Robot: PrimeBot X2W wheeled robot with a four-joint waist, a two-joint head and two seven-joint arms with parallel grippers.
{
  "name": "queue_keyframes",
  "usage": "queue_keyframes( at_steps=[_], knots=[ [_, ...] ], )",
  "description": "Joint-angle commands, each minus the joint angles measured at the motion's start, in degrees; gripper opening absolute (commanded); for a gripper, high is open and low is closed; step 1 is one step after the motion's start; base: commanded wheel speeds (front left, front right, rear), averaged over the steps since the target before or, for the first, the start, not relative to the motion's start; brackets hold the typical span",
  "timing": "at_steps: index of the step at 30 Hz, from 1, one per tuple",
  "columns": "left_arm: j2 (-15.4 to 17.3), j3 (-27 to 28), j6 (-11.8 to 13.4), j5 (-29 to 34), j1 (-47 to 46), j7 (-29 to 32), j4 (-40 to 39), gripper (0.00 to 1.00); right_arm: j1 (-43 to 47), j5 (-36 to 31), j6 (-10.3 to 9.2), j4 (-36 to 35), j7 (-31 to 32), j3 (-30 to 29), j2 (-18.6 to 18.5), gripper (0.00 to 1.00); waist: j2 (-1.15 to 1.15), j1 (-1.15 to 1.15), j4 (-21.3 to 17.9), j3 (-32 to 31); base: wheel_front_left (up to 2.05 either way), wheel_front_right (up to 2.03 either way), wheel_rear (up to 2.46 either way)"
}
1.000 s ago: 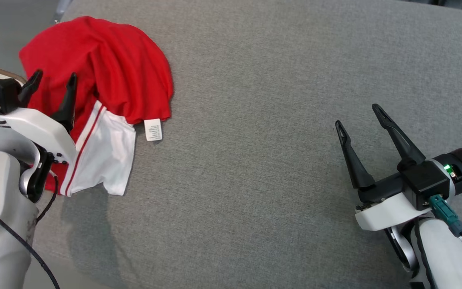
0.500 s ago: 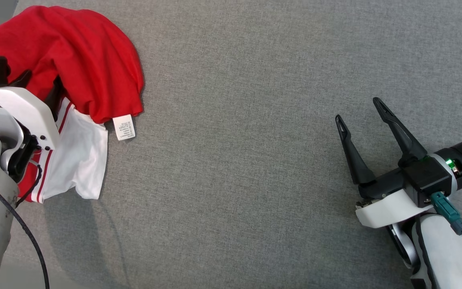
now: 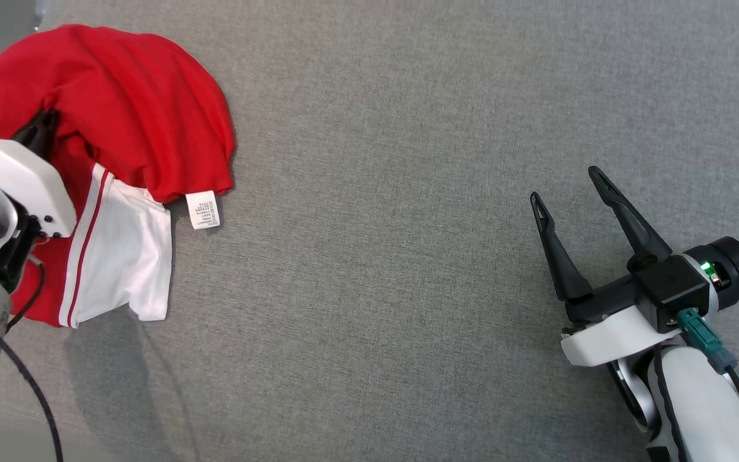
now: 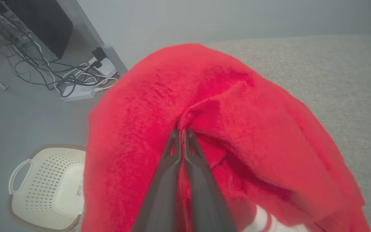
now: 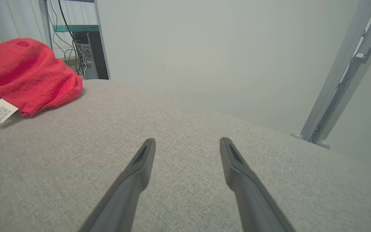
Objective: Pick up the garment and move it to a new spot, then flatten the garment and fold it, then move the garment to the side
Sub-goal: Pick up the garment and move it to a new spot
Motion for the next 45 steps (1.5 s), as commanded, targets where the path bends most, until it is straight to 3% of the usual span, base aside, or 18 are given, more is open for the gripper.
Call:
queue_keyframes(
  at_steps=[1, 6, 17, 23, 30, 36, 45],
  knots=[
    [0.69, -0.37, -0.02, 0.67, -1.04, -1.29, 0.53, 0.0, -0.56, 0.37, 0.01, 0.65, -0.63, -0.09, 0.14, 1.0, 0.0, 0.0, 0.29, -1.41, 0.0, 0.0, 0.0],
    [0.83, 0.0, 0.18, 0.13, -0.55, -5.0, 0.55, 0.0, 0.12, 1.08, 0.01, 2.57, -1.24, 0.1, 1.14, 1.0, 0.0, 0.0, 0.77, -5.05, 0.0, 0.0, 0.0],
    [2.52, 1.57, 3.51, 0.96, 2.01, -12.97, -5.2, 0.0, 1.39, 2.39, 0.01, 5.79, -2.18, 0.89, 3.13, 1.0, 0.0, 0.0, 0.41, -11.49, 0.0, 0.0, 0.0],
    [4.67, 4.88, 6.48, 0.53, 6.06, -14.63, -14.6, 0.0, 2.4, 3.02, 0.01, 5.89, -2.23, 0.72, 3.93, 1.0, 0.0, 0.0, -0.52, -14.66, 0.0, 0.0, 0.0],
    [5.85, 9.94, 9.91, 0.3, 13.28, -14.91, -31.05, 0.0, 3.79, 3.93, 0.01, 5.33, -2.2, 0.3, 4.86, 1.0, 0.0, 0.0, -1.82, -17.83, 0.0, 0.0, 0.0],
    [4.48, 12.4, 11.57, 0.2, 19.03, -14.88, -43.32, 0.0, 4.3, 4.18, 0.01, 5.01, -2.21, -0.16, 5.17, 1.0, 0.0, 0.0, -3.15, -19.57, 0.0, 0.0, 0.0],
    [0.55, 11.18, 12.53, -1.7, 23.4, -14.35, -56.07, 0.0, 2.86, 3.66, 0.01, 3.8, -2.13, -2.22, 5.25, 1.0, 0.0, 0.0, -7.58, -19.31, 0.0, 0.0, 0.0]
  ],
)
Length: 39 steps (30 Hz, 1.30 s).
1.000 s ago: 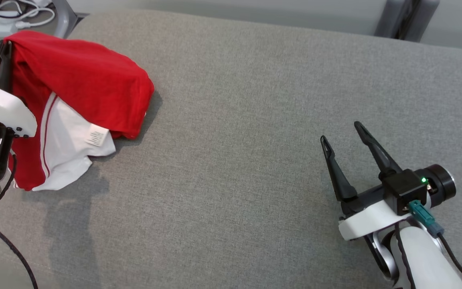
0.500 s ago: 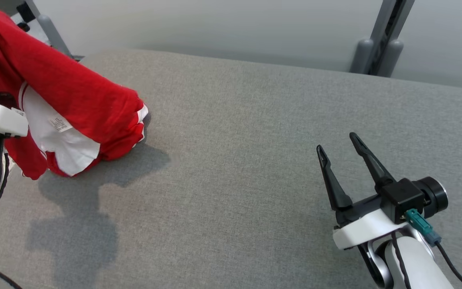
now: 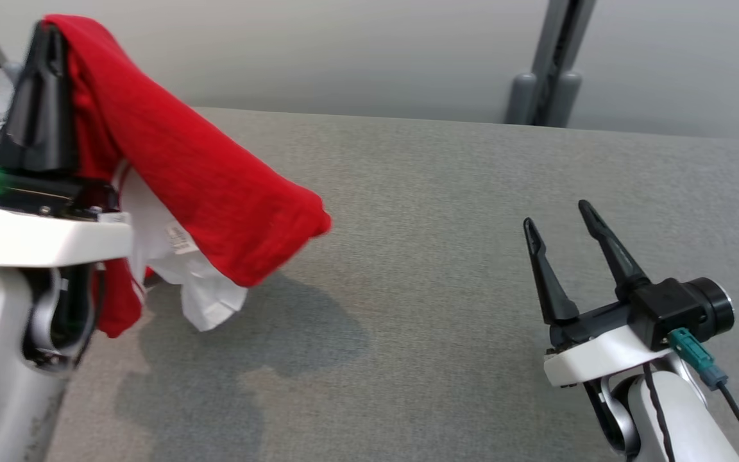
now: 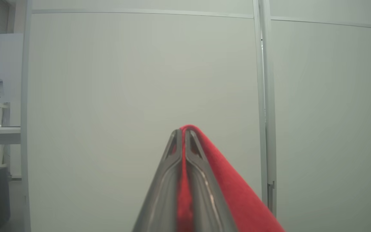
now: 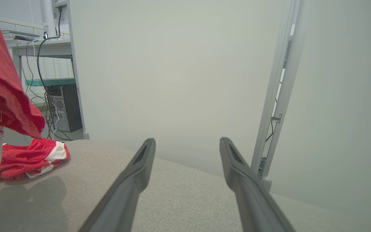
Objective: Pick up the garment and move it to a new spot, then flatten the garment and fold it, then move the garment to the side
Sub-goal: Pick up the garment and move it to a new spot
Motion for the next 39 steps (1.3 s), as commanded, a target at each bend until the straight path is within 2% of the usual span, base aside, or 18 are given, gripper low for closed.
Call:
queue_keyframes(
  at_steps=[1, 10, 18, 28, 36, 39],
  knots=[
    [-0.52, -0.13, 0.24, -0.6, 0.66, 0.21, -1.08, 0.0, -0.49, -0.48, 0.01, -0.06, -0.13, -0.51, -0.22, 1.0, 0.0, 0.0, -1.47, 0.34, 0.0, 0.0, 0.0],
    [-6.5, -5.53, 0.7, -1.93, 1.66, 1.33, -7.09, 0.0, -1.4, -1.4, 0.01, -1.57, -0.12, -4.24, -0.23, 1.0, 0.0, 0.0, -8.53, 2.15, 0.0, 0.0, 0.0],
    [-10.99, -10.27, 0.06, -0.95, 0.45, 0.94, -5.41, 0.0, -3.21, -1.67, 0.01, -3.37, -0.12, -7.24, -0.34, 1.0, 0.0, 0.0, -15.3, 5.56, 0.0, 0.0, 0.0],
    [-17.25, -13.72, -2.81, 1.4, -4.77, -0.21, 5.13, 0.0, -4.8, -0.44, 0.01, -6.1, -0.12, -10.61, -0.14, 1.0, 0.0, 0.0, -25.38, 12.95, 0.0, 0.0, 0.0],
    [-18.35, -16.5, -4.08, 6.75, -9.06, -0.52, 14.76, 0.0, -5.24, 3.38, 0.01, -6.9, -0.12, -10.84, -0.12, 1.0, 0.0, 0.0, -32.35, 17.27, 0.0, 0.0, 0.0],
    [-17.82, -18.81, -3.51, 10.71, -9.58, -0.54, 21.01, 0.0, -4.91, 4.39, 0.01, -6.63, -0.13, -10.76, -0.12, 1.0, 0.0, 0.0, -34.11, 17.99, 0.0, 0.0, 0.0]
  ],
)
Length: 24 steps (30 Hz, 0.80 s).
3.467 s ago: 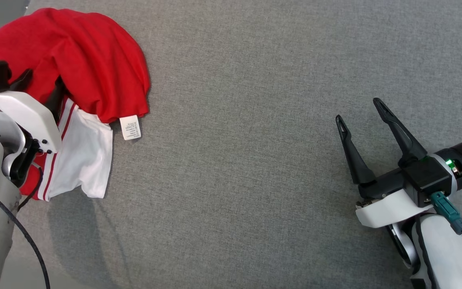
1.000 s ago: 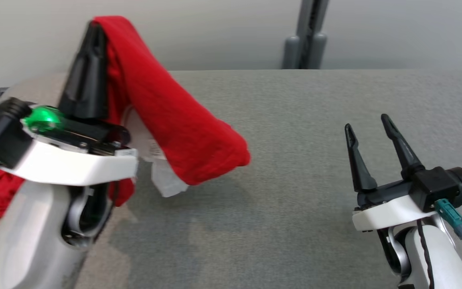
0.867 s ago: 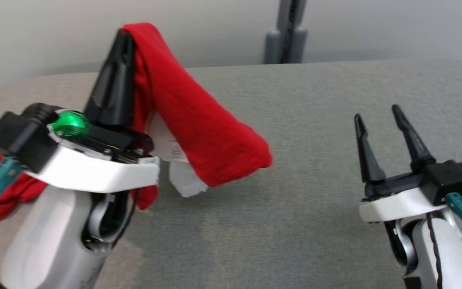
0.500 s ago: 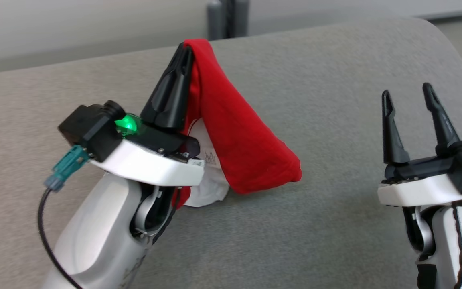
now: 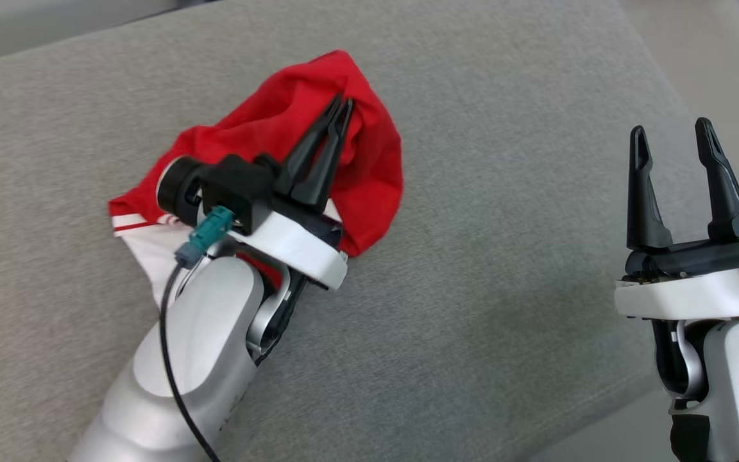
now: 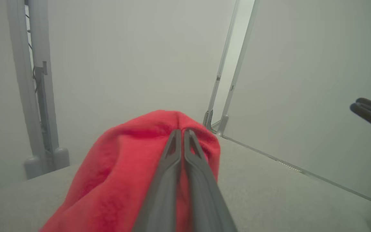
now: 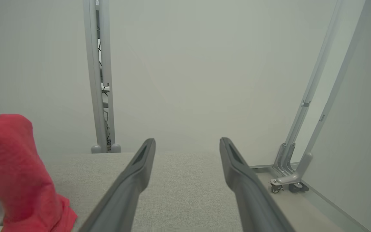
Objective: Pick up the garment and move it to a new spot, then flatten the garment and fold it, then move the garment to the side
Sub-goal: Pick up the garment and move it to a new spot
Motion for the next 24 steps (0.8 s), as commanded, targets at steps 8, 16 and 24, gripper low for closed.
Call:
queue_keyframes(
  at_steps=[8, 16, 24],
  knots=[
    [-1.26, -0.89, -1.32, 1.95, -0.01, -0.14, 5.85, 1.0, -0.03, -0.13, 0.01, 0.27, -0.07, -0.33, -0.15, 1.0, 0.0, 0.0, 0.53, 0.67, 0.0, 0.0, 0.0],
    [-2.02, 2.33, -1.05, 5.26, 3.28, -0.14, 0.23, 1.0, 0.15, -2.78, 0.01, 1.16, -0.08, -0.46, -0.22, 1.0, 0.0, 0.0, 7.62, -3.66, 0.0, 0.0, 0.0],
    [-0.84, 7.47, 2.28, 9.03, 11.85, -0.14, -6.32, 1.0, 2.29, -5.28, 0.01, 3.21, -0.07, 0.99, -0.23, 1.0, 0.0, 0.0, 13.66, -10.75, 0.0, 0.0, 0.0]
  ],
)
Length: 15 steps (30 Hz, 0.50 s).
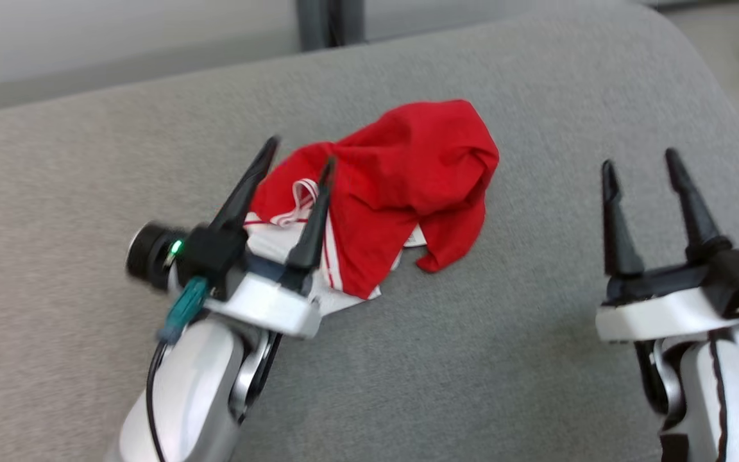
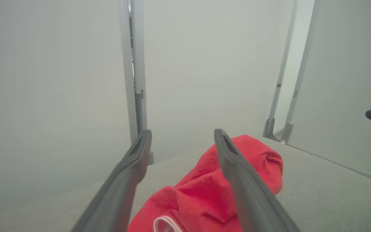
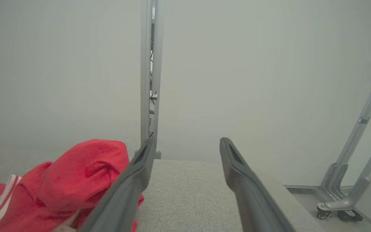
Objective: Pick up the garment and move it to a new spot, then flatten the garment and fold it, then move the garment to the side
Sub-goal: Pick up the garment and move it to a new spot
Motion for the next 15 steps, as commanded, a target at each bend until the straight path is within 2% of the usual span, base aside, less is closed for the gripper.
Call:
queue_keyframes(
  at_steps=[1, 9, 15],
  knots=[
    [0.23, 0.59, 0.64, 0.72, 2.07, -0.03, -0.66, 1.0, 1.01, -0.54, -0.01, 0.51, -0.07, 0.14, -0.34, 1.0, 0.0, 0.0, 3.83, -4.52, 0.0, 0.0, 0.0],
    [-0.11, 10.03, 4.63, 3.82, 18.12, -0.04, -6.45, 1.0, 4.06, -0.53, -0.01, 2.6, -0.07, 3.84, -1.29, 1.0, 0.0, 0.0, 8.79, -10.4, 0.0, 0.0, 0.0],
    [-1.02, 15.68, 4.37, 6.41, 27.87, -0.03, -9.94, 1.0, 7.68, 0.47, -0.01, 4.12, -0.08, 5.5, -1.47, 1.0, 0.0, 0.0, 10.21, -13.9, 0.0, 0.0, 0.0]
  ],
)
